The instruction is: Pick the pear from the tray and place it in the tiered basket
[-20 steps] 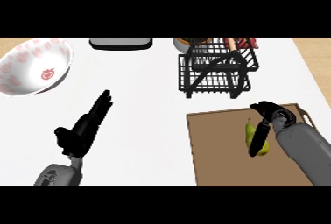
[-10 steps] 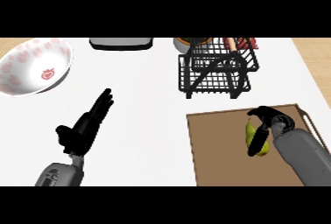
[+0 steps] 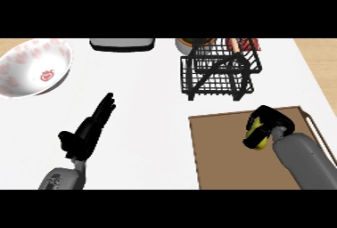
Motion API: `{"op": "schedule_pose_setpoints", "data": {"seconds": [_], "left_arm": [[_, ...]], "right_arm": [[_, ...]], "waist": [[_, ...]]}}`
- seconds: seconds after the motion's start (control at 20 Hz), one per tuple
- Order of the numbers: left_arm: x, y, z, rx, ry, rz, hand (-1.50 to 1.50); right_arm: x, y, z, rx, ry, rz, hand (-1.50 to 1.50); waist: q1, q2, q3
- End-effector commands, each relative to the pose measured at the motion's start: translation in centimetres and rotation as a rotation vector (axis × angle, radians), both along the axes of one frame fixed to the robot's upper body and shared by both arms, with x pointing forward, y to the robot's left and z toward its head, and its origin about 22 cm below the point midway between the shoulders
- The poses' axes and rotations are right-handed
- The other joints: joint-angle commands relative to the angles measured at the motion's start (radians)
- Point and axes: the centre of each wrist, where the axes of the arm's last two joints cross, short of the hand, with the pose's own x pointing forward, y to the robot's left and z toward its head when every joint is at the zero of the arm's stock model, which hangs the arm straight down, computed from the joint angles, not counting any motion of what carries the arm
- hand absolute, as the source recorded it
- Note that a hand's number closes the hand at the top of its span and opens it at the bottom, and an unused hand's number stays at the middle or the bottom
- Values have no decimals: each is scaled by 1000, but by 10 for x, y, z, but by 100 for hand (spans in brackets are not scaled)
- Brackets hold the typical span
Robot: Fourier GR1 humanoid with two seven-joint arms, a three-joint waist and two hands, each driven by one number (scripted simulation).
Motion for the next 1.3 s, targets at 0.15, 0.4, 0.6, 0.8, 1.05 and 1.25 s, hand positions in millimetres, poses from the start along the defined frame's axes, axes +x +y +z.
{"op": "schedule_pose_setpoints", "data": {"seconds": [0.15, 0.4, 0.6, 0.8, 1.05, 1.25], "left_arm": [[-8, -2, 4, -6, -8, -5, 0], [1, 4, 6, -16, -15, -10, 0], [4, -4, 14, 0, -7, -16, 0], [4, -6, 13, -19, -6, -18, 0], [-10, -5, 0, -18, -14, -15, 0], [2, -8, -1, -13, -3, -18, 0]], "right_arm": [[4, -40, 3, 4, -92, 71, 150], [-6, -156, 77, -162, -385, 250, 150], [-31, -213, 68, -202, -525, 298, 150], [-20, -224, 72, 68, -740, 189, 150], [-3, -230, 116, 298, -958, 215, 150], [12, -225, 155, 315, -1016, 296, 150]], "waist": [[10, 9, 15], [2, 17, 22], [14, 19, 22], [17, 15, 18], [20, 10, 16], [11, 11, 14]]}}
